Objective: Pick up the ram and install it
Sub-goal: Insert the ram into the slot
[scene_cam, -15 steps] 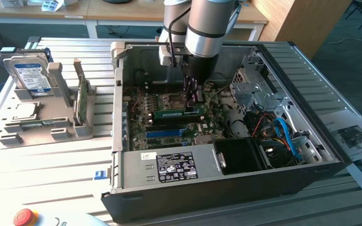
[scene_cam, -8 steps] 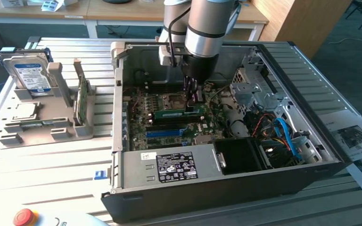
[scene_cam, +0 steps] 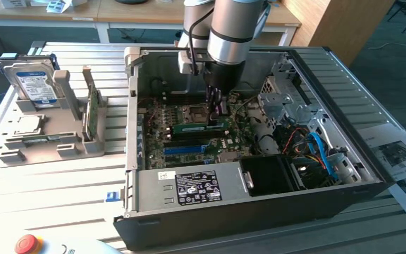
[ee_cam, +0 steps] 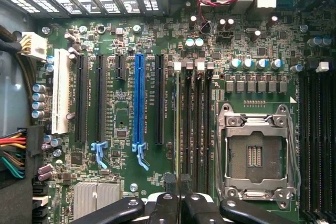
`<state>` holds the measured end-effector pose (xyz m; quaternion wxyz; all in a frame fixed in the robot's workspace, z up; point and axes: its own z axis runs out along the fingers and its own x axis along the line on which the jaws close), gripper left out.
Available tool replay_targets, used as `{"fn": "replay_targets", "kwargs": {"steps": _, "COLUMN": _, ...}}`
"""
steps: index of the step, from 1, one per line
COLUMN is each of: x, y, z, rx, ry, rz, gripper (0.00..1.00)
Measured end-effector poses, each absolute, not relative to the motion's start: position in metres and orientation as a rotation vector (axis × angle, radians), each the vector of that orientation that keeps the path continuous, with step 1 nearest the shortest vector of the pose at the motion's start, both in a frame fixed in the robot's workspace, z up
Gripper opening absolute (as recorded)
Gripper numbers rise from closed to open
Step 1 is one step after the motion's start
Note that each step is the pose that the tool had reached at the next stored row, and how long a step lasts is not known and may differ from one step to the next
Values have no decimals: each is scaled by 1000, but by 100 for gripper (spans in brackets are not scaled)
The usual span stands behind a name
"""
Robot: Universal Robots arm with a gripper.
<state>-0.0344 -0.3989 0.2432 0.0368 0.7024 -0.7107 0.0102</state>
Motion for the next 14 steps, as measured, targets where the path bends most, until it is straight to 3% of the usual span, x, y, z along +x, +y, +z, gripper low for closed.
{"fn": "replay_targets", "kwargs": {"steps": 14, "x": -34, "y": -400, "z": 243, "rx": 2154, "ry": -2187, "rz": 33, "gripper": 12}}
